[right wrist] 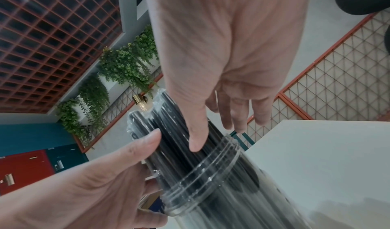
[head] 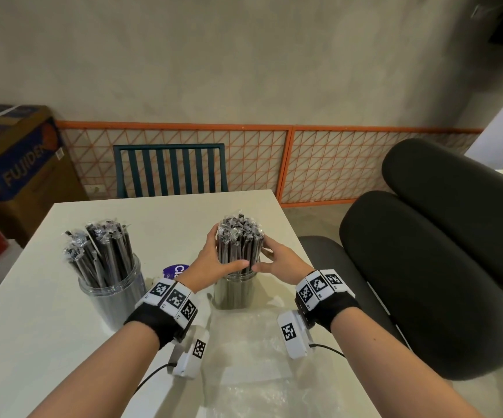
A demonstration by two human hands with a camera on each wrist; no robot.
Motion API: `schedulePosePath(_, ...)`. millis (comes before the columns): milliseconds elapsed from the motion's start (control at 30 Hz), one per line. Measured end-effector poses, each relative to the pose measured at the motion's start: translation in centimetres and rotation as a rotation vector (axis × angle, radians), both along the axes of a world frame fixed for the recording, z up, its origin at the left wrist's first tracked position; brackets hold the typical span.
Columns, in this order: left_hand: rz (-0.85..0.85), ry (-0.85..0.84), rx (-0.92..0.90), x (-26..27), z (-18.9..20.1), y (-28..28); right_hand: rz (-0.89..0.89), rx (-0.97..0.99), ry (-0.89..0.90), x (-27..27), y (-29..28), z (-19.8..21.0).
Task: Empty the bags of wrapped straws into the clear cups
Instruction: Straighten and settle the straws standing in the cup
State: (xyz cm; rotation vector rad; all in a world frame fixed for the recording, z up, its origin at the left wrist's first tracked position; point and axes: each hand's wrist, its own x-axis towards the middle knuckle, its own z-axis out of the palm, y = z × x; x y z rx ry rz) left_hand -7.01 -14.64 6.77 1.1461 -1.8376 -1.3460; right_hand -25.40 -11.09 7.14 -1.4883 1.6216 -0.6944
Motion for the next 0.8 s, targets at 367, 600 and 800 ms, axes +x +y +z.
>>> schedulePosePath(367,-0.055,-0.021,-0.014,0.6,0.3,-0.2,-0.006,-0.014,0.028,0.2,0.8,0.3)
schedulePosePath(600,-0.093,-0.065,-0.026,2.1,0.9,-1.0,-0.035,-0.098,0.019,1.1,0.9,0.1)
schedulePosePath(800,-0.037,-0.011,-0.110,0.3,2.0,-0.7,-0.041,-0.195,0.111,1.9,0.8,2.0)
